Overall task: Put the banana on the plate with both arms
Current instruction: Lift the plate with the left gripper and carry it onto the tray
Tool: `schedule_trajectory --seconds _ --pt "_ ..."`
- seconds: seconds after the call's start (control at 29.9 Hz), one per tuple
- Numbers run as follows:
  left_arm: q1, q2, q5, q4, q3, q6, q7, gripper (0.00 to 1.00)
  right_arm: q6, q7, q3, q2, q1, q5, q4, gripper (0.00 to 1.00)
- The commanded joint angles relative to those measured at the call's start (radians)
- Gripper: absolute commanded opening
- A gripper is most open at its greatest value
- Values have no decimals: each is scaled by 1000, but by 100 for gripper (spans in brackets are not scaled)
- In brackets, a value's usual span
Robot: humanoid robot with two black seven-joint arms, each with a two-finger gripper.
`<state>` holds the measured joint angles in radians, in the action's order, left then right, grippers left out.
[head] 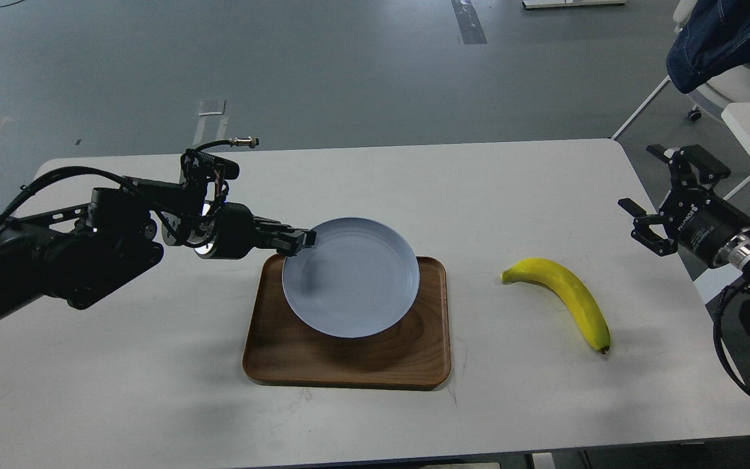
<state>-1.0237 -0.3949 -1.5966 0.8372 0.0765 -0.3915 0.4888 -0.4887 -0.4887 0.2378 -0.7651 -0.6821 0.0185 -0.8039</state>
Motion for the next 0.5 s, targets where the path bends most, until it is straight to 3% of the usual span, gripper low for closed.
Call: schedule_trajectory --seconds 0.0,0.47 --pt "0 65 1 -43 -26 0 0 0 0 0 0 -10 -1 0 2 100" --pt "14 142 1 -109 -66 0 0 0 0 0 0 -23 1 0 3 100"
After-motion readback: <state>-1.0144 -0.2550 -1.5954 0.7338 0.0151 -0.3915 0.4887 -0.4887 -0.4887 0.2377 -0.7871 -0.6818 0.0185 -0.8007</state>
